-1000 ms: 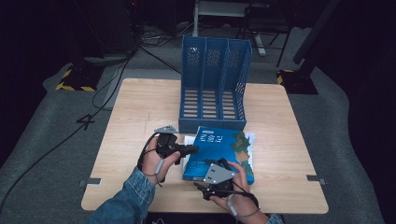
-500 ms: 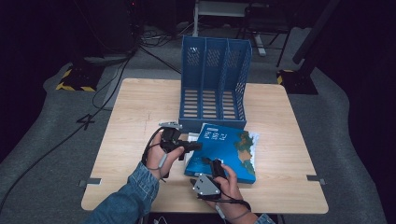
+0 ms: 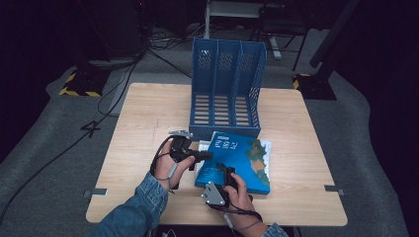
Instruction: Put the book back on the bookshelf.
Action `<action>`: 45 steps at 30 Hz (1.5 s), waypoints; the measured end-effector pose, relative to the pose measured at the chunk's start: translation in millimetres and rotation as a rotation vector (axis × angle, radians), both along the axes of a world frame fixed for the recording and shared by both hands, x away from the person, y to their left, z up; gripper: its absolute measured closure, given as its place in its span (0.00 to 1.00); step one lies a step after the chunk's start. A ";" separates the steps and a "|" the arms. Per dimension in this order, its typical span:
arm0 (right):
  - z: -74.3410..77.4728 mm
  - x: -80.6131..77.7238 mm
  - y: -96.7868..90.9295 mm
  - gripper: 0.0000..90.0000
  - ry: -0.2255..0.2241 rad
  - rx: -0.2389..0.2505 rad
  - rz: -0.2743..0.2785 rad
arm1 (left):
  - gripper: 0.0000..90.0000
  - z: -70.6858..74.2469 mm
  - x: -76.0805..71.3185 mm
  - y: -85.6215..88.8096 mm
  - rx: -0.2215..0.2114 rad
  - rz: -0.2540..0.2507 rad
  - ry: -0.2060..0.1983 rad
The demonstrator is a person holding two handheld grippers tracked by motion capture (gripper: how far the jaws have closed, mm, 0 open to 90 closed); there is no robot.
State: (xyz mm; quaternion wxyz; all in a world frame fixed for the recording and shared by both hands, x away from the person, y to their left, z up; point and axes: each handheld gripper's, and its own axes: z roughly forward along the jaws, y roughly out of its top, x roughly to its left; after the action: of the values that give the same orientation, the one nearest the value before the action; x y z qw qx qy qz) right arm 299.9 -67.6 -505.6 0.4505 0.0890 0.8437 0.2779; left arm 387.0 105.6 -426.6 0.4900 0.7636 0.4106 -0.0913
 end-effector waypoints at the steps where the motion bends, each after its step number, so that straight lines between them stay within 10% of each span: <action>1: -1.3 1.2 0.6 0.09 0.002 -0.004 0.002 | 0.95 -1.0 0.2 0.2 0.000 0.003 -0.002; 9: 2.5 6.4 -4.1 0.11 0.049 -0.002 0.033 | 0.94 -5.1 2.8 1.0 0.017 0.027 -0.037; 17: 24.9 8.2 -13.6 0.38 0.090 -0.036 0.059 | 0.84 -18.3 13.2 12.7 0.015 0.049 0.060; 22: 24.3 15.8 -18.6 0.34 0.132 -0.040 0.041 | 0.94 -22.6 14.9 11.2 -0.030 0.022 0.125; 31: 17.9 21.7 -14.5 0.21 0.076 -0.027 0.039 | 0.96 -22.0 14.0 10.7 -0.101 0.012 0.157; 39: 9.2 33.4 -7.8 0.08 0.014 -0.040 0.003 | 0.96 -22.3 13.6 8.3 -0.089 0.011 0.152; 45: 5.7 38.1 -6.3 0.19 0.042 -0.103 -0.017 | 0.96 -25.1 13.2 5.1 -0.011 0.018 0.118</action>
State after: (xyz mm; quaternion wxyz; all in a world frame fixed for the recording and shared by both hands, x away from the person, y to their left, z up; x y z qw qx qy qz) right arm 338.1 -73.9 -500.0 0.4393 0.0787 0.8653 0.2282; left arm 400.3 110.7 -451.7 0.4700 0.7504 0.4450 -0.1339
